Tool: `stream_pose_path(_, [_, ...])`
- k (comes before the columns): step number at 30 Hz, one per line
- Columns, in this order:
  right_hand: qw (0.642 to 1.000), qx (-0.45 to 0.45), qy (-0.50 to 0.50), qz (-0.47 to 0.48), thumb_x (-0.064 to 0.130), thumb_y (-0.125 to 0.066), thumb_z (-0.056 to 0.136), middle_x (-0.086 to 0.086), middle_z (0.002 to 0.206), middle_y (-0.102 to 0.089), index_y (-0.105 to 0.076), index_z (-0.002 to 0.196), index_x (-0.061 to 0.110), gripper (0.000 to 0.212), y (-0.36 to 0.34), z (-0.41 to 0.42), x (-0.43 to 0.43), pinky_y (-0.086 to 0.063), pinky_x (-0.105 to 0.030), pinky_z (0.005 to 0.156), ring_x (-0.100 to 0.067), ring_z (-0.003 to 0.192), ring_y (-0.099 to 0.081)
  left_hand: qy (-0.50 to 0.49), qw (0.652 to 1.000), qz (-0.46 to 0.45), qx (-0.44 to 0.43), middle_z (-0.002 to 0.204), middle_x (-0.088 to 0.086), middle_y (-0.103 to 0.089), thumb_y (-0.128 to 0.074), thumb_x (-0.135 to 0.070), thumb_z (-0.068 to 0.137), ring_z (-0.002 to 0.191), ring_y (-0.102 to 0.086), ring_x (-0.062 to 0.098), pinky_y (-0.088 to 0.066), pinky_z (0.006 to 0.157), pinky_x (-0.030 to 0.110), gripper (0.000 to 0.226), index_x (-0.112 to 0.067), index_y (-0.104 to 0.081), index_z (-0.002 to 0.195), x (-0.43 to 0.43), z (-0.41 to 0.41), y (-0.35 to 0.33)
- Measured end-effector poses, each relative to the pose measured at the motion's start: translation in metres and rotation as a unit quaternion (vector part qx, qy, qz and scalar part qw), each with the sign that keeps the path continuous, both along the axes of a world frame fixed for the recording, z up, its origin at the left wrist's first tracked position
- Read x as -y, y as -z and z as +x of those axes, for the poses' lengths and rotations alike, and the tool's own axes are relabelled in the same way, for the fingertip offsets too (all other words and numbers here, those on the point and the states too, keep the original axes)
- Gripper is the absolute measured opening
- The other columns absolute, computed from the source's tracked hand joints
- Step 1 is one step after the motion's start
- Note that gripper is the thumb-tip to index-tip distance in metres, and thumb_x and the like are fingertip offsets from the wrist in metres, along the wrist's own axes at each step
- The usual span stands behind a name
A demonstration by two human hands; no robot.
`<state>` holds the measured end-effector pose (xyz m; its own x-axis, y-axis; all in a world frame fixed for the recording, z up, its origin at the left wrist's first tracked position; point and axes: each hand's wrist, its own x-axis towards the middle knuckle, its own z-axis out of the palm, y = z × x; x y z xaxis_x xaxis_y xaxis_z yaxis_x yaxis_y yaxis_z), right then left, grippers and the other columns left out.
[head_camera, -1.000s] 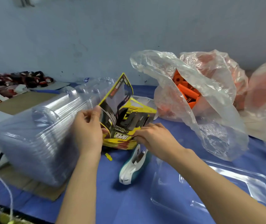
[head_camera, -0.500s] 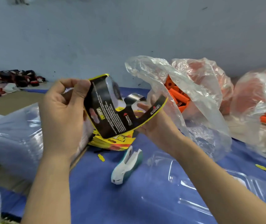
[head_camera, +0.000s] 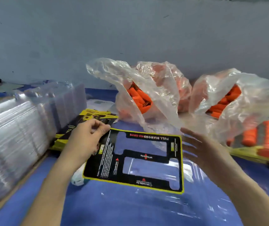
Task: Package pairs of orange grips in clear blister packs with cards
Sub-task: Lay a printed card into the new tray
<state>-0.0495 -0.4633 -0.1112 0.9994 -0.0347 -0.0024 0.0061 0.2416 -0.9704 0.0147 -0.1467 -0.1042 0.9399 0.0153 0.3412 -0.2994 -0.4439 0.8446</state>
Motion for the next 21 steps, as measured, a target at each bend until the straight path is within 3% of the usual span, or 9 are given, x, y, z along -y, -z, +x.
stream_pose_path(2, [0.991,0.040,0.106,-0.065,0.019,-0.048,0.098,-0.006,0.101,-0.076,-0.072,0.107,0.021,0.025,0.011,-0.002,0.010,-0.053,-0.033,0.079,-0.021,0.091,-0.071,0.011,0.998,0.065,-0.010,0.051,-0.010,-0.060,-0.068,-0.036,0.090,0.037,-0.047,0.002,-0.035,0.041,0.018,0.018,-0.022,-0.065,0.079,0.018,0.000,0.011])
stream_pose_path(5, [0.968,0.080,0.190,-0.145,0.014,-0.045,0.102,0.001,0.094,-0.076,-0.071,0.099,0.024,0.028,0.016,-0.004,0.020,-0.050,-0.024,0.074,-0.010,0.084,-0.068,0.008,0.995,0.101,-0.017,0.060,-0.005,-0.063,-0.070,-0.034,0.088,0.045,-0.050,0.001,-0.036,0.045,0.017,0.016,-0.022,-0.066,0.078,0.037,0.004,0.018])
stream_pose_path(8, [0.948,0.120,0.190,-0.225,0.017,-0.049,0.100,0.011,0.091,-0.074,-0.069,0.102,0.029,0.024,0.015,-0.009,0.025,-0.046,-0.013,0.071,-0.001,0.083,-0.066,0.008,0.991,0.132,-0.028,0.064,-0.004,-0.064,-0.069,-0.035,0.089,0.041,-0.051,0.000,-0.036,0.049,0.025,0.017,-0.023,-0.064,0.079,0.049,0.006,0.020])
stream_pose_path(12, [0.922,0.107,0.187,-0.323,0.023,-0.052,0.098,0.016,0.096,-0.071,-0.068,0.103,0.035,0.020,0.026,-0.016,0.026,-0.044,-0.015,0.075,0.001,0.092,-0.063,0.004,0.987,0.159,-0.032,0.064,-0.007,-0.065,-0.068,-0.037,0.089,0.044,-0.055,-0.004,-0.035,0.050,0.025,0.017,-0.023,-0.065,0.080,0.055,0.004,0.024])
stream_pose_path(15, [0.893,0.104,0.169,-0.404,0.025,-0.051,0.099,0.021,0.101,-0.068,-0.066,0.107,0.036,0.021,0.031,-0.022,0.021,-0.041,-0.009,0.074,0.003,0.093,-0.059,0.005,0.983,0.181,-0.042,0.066,-0.007,-0.065,-0.067,-0.040,0.090,0.042,-0.053,-0.002,-0.035,0.049,0.025,0.017,-0.024,-0.065,0.083,0.055,0.003,0.026])
stream_pose_path(17, [0.872,0.109,0.151,-0.452,0.023,-0.050,0.099,0.018,0.107,-0.066,-0.065,0.112,0.033,0.022,0.035,-0.024,0.018,-0.039,-0.012,0.076,-0.001,0.095,-0.057,0.002,0.982,0.186,-0.045,0.064,-0.007,-0.065,-0.065,-0.040,0.091,0.040,-0.053,0.000,-0.036,0.047,0.023,0.018,-0.024,-0.065,0.084,0.053,0.002,0.029])
stream_pose_path(21, [0.828,0.106,0.119,-0.538,0.026,-0.049,0.100,0.014,0.112,-0.064,-0.064,0.115,0.032,0.022,0.042,-0.025,0.014,-0.042,-0.036,0.093,-0.014,0.107,-0.054,-0.008,0.979,0.199,-0.043,0.070,-0.008,-0.066,-0.063,-0.042,0.092,0.050,-0.061,0.005,-0.041,0.046,0.015,0.018,-0.025,-0.065,0.088,0.046,-0.004,0.034])
